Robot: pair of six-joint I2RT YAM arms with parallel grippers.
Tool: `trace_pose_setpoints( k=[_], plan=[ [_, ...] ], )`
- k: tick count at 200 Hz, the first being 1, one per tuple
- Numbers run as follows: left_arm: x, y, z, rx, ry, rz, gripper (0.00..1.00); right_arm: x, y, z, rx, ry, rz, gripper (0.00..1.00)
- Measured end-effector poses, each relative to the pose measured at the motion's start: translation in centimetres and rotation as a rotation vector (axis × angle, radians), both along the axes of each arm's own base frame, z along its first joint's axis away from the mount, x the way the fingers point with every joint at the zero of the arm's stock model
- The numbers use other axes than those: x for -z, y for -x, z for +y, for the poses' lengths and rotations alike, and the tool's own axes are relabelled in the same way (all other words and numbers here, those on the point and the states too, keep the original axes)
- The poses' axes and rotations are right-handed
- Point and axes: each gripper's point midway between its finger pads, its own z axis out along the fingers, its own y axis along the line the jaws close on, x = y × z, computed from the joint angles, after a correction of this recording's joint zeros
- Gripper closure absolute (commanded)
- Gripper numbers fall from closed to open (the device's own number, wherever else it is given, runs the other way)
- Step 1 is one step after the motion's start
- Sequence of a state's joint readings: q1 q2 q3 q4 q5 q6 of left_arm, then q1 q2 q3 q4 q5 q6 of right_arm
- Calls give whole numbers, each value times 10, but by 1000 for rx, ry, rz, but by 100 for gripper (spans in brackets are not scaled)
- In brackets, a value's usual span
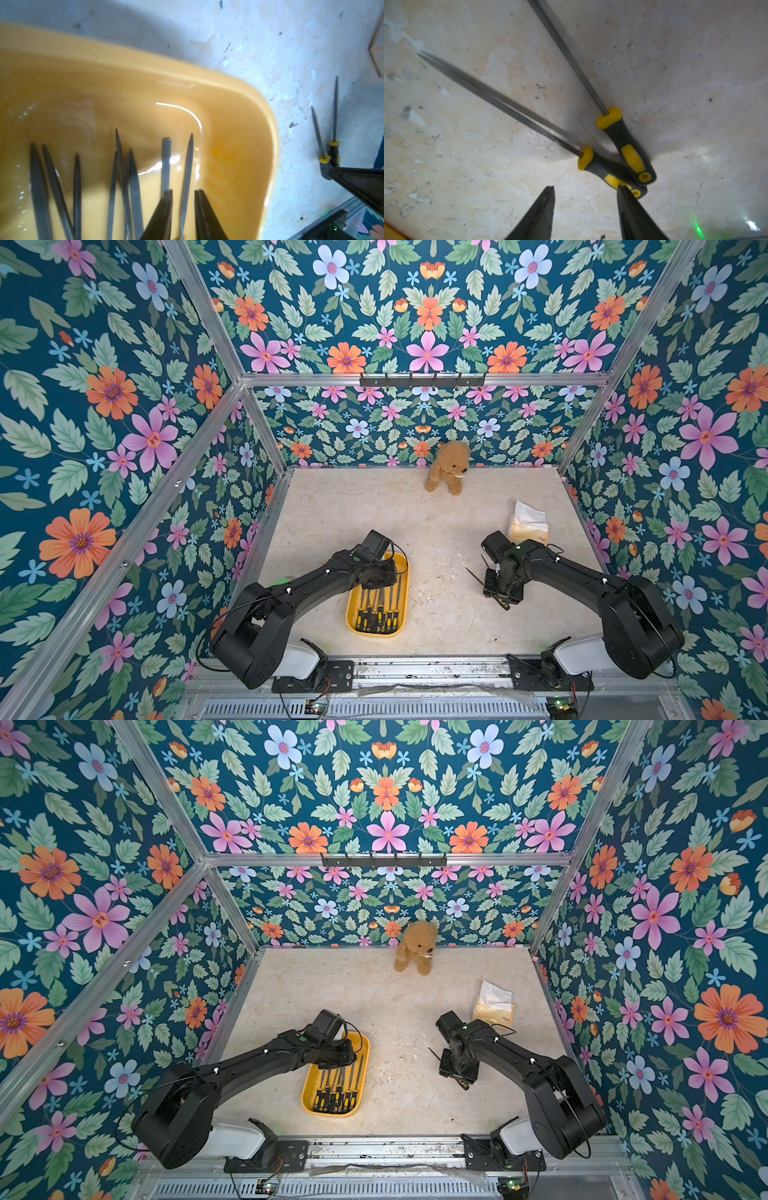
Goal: Put the file tool into the storage box
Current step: Adjust the file tool at the center of the board, then pick up the file tool from the center of the board.
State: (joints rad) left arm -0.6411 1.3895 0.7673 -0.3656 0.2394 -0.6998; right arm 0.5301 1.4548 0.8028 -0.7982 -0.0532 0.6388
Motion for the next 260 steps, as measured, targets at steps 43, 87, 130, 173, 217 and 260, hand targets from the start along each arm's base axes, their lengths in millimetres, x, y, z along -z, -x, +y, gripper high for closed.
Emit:
trace_pose_setpoints(
  k=[43,87,130,173,217,260],
  plan=[
    [-37,-12,-6,-7,40,-61,74,6,-2,-6,-31,46,-3,49],
    [-49,-15,-6,-12,47,-76,75,14,12,4,-77,25,2,50],
    [-44,-12,-2,-17,35,-61,75,12,23,30,-72,-55,9,50],
    [-39,-9,1,-17,28,-50,75,17,24,28,-38,-37,20,61],
    [-38,-8,4,-23,26,-49,75,22,27,22,-52,19,64,90],
    [-49,-12,4,-26,40,-71,75,10,25,61,-201,-48,20,98]
  ],
)
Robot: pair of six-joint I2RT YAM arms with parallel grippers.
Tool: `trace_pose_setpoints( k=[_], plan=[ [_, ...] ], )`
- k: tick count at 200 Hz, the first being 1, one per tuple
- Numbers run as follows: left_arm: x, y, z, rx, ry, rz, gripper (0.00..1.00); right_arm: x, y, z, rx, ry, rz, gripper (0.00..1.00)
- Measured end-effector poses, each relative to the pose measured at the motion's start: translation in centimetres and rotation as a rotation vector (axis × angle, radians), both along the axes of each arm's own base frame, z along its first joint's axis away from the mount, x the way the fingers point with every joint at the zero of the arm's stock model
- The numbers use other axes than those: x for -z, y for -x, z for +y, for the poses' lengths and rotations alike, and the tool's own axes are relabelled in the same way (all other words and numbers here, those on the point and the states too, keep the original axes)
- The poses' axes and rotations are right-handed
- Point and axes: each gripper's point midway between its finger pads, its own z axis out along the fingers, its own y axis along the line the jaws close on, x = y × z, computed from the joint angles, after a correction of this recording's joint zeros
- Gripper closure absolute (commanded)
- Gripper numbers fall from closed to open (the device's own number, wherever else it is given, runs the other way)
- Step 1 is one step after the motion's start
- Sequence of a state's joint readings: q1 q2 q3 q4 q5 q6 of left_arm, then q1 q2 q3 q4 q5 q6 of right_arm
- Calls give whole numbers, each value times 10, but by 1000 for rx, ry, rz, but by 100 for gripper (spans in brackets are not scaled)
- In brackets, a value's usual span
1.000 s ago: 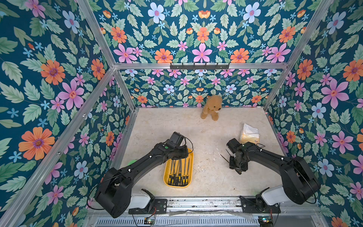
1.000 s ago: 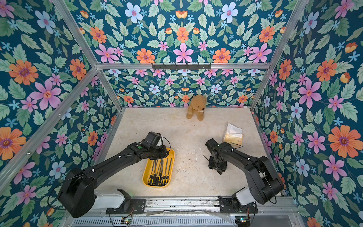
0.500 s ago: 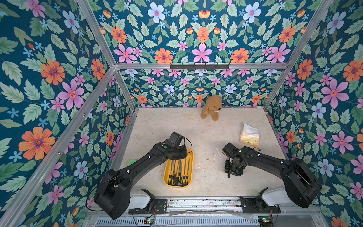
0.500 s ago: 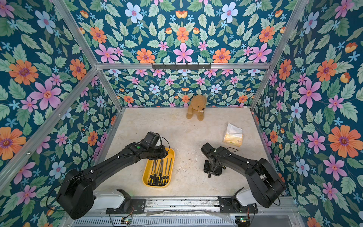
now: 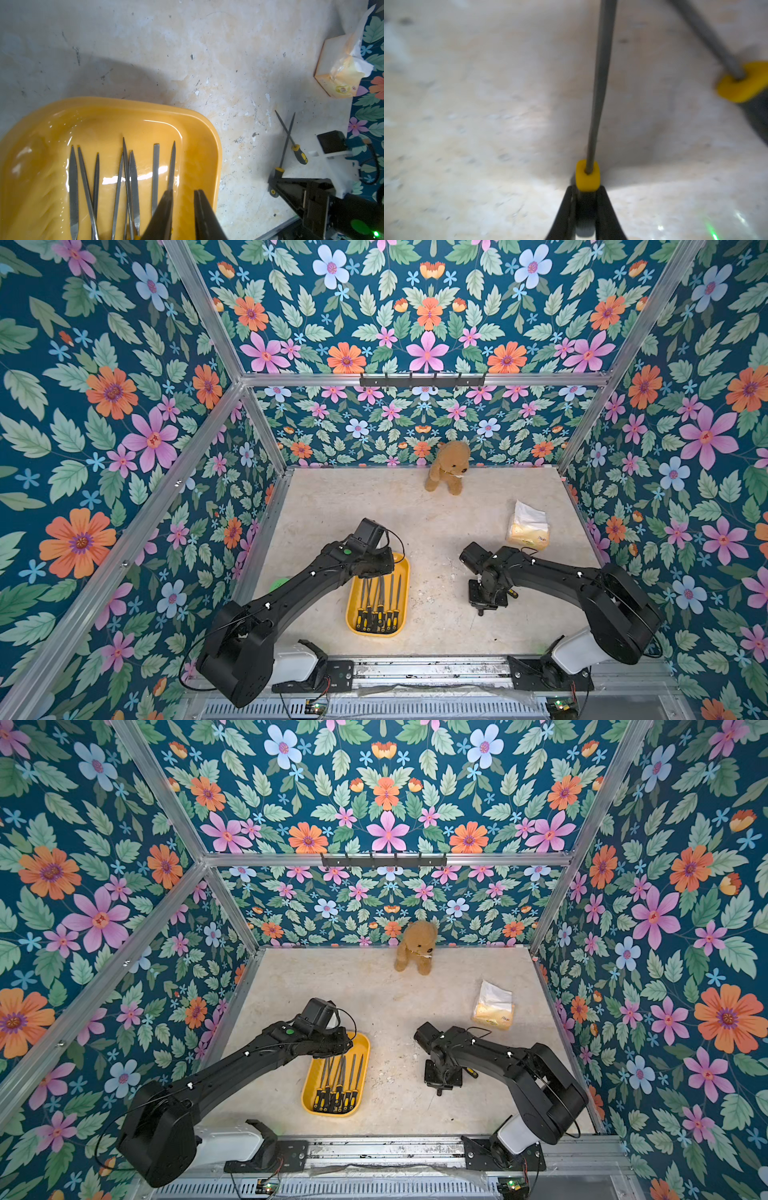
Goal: Put the file tool into the storage box
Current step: Pick up the file tool from the center of the board, then place the file tool in the storage box.
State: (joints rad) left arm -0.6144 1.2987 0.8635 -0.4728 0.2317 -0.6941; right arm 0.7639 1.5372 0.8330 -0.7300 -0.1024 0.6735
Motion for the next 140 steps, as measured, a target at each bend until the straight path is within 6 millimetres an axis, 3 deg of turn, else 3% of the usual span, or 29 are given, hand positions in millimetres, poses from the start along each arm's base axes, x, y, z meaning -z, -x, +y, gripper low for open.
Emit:
trace_pose_setpoints(
  k=[24,40,81,140],
  plan=[
    [-5,-2,-4,1,23,-4,74,-9,14,30,-107,-77,-11,100],
    [-8,-3,-10,6,57,-2,65,-18,26,50,-172,-138,-19,100],
    [-17,-11,-35,-15,195,30,61,-62,34,100,-252,-348,-112,100],
    [-16,-13,-59,-13,268,62,58,-88,37,135,-270,-487,-150,100]
  ],
)
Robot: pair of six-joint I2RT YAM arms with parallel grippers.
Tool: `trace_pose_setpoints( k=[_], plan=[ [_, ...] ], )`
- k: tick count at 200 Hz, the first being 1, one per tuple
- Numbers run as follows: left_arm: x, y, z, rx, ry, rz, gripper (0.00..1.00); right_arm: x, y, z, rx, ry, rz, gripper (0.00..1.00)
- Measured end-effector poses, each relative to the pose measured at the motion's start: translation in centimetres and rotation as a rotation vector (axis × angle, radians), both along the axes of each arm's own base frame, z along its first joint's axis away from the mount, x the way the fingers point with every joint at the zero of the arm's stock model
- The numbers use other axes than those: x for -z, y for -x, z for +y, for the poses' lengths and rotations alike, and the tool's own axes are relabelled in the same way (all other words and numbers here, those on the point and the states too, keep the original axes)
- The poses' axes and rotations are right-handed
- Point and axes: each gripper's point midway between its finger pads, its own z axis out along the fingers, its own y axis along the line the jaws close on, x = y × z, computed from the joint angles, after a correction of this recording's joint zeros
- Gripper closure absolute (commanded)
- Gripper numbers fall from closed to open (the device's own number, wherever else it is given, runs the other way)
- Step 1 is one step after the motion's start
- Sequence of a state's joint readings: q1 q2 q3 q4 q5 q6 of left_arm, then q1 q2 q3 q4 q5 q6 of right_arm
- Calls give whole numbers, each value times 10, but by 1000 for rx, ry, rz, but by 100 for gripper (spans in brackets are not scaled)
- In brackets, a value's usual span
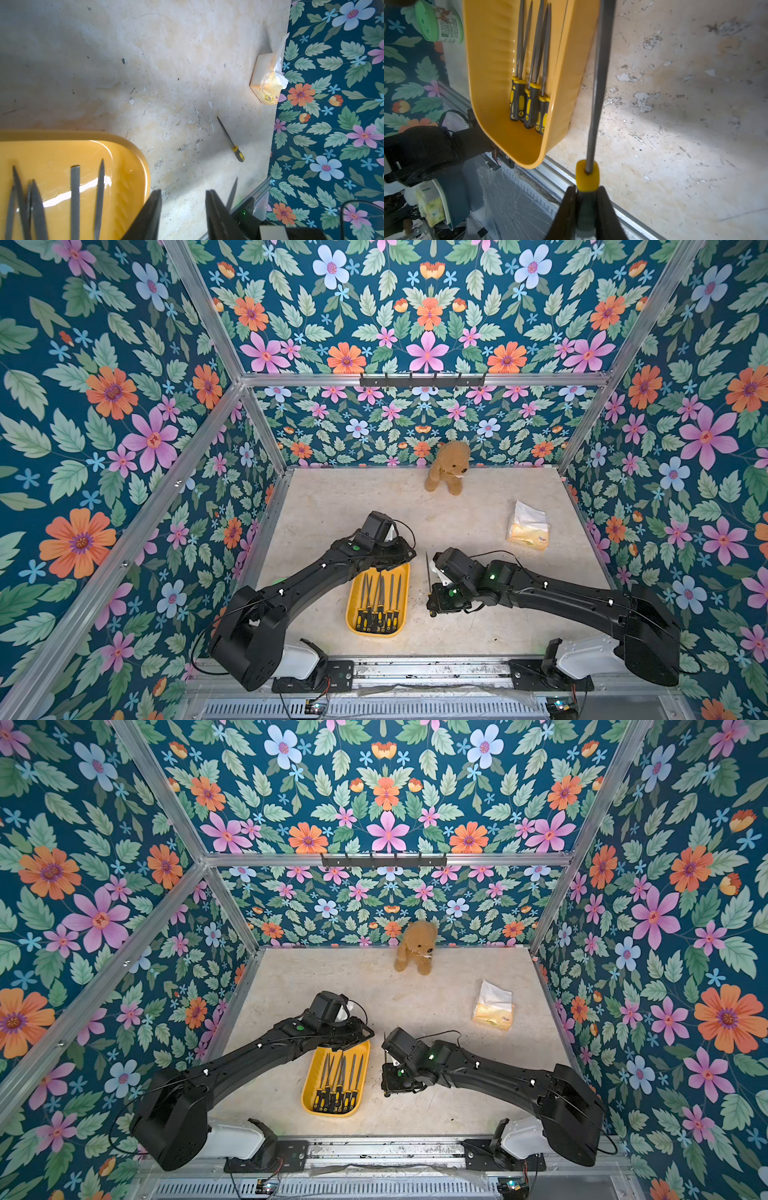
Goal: Put the file tool into the storage box
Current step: Place the file tool in the storage box.
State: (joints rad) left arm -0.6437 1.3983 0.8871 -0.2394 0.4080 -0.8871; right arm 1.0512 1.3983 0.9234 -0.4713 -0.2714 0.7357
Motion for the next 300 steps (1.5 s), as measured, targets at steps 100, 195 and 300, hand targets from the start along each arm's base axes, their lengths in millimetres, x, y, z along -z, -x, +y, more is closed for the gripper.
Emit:
trace_pose_setpoints(
  k=[100,195,300],
  plan=[
    [15,-3,-6,-17,-27,24,59,6,11,30,-27,-9,34,100],
    [-12,14,1,-1,37,-22,61,13,14,35,-37,-15,58,100],
    [20,16,6,20,-51,31,100,11,14,45,-58,-41,66,92]
  ],
)
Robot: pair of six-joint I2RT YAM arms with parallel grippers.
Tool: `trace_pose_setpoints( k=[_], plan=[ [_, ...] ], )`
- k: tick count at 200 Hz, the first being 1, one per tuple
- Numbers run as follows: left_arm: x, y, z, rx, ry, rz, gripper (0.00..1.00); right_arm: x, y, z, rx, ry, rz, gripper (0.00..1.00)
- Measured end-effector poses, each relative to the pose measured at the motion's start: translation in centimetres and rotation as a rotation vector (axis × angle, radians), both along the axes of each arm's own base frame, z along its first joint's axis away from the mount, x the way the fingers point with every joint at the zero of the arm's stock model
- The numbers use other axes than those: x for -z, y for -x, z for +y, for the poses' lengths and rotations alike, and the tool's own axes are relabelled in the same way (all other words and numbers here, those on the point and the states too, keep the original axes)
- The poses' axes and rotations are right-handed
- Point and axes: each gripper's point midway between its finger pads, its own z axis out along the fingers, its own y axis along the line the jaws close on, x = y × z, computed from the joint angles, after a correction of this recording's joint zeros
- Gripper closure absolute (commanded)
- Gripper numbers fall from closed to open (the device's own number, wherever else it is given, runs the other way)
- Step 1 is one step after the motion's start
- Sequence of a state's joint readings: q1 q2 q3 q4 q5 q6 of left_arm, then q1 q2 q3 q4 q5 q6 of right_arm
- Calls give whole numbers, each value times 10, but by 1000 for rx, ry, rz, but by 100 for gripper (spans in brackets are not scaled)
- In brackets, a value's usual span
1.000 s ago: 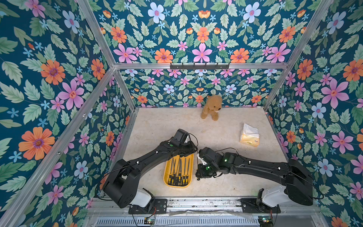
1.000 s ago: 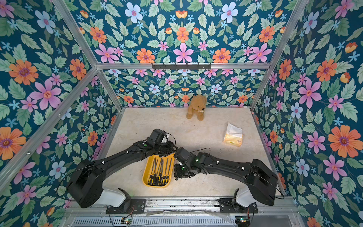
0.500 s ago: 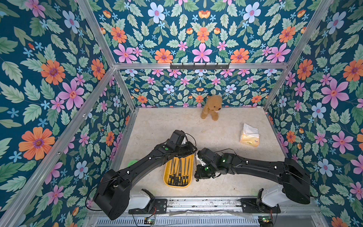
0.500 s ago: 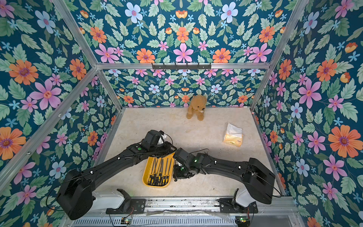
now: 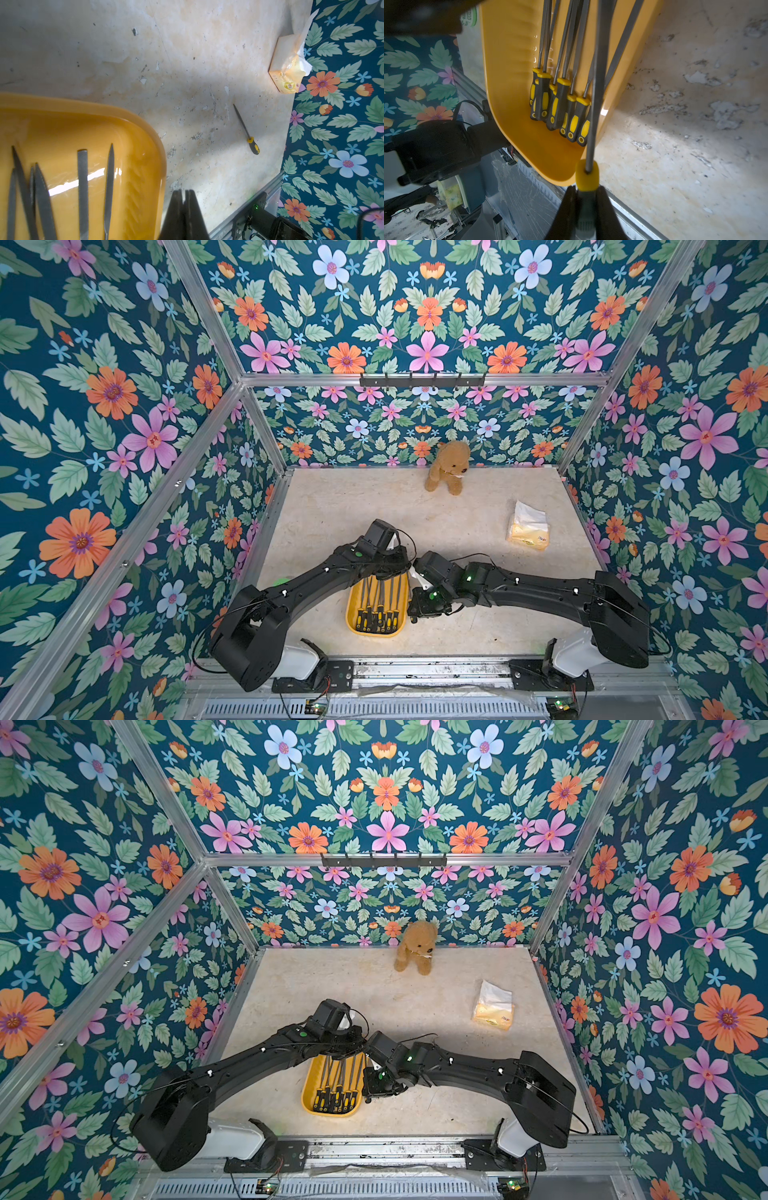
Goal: Put the file tool into the storage box
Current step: Place the file tool in the storage box.
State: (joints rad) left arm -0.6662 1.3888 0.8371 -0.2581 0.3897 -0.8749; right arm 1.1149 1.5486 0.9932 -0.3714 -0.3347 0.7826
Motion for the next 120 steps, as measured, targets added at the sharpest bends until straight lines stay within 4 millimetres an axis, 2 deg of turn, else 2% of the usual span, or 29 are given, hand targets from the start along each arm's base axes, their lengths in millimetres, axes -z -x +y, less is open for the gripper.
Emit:
trace_pose_setpoints(
  k=[18,37,50,70,82,96,105,120],
  plan=[
    [-3,-2,1,-2,5,-6,100,-5,-1,-1,4,-11,-9,71],
    [-8,-7,12,-25,-2,-15,100,-14,-7,-7,24,-31,-19,56],
    [-12,-13,26,-50,-17,-28,100,-22,-14,-16,52,-43,-29,50],
    [-19,-22,47,-75,-47,-53,100,-40,-39,-45,146,-50,-63,44],
    [-19,-24,55,-72,-81,-64,100,-51,-61,-76,246,-45,-81,41],
    [-15,-23,58,-43,-113,-66,100,-60,-93,-124,398,-7,-120,40],
    [-7,-20,59,-25,-130,-57,100,-58,-110,-160,501,52,-128,40],
    [9,-14,63,-8,-161,-27,100,-47,-122,-216,650,157,-90,40]
  ],
)
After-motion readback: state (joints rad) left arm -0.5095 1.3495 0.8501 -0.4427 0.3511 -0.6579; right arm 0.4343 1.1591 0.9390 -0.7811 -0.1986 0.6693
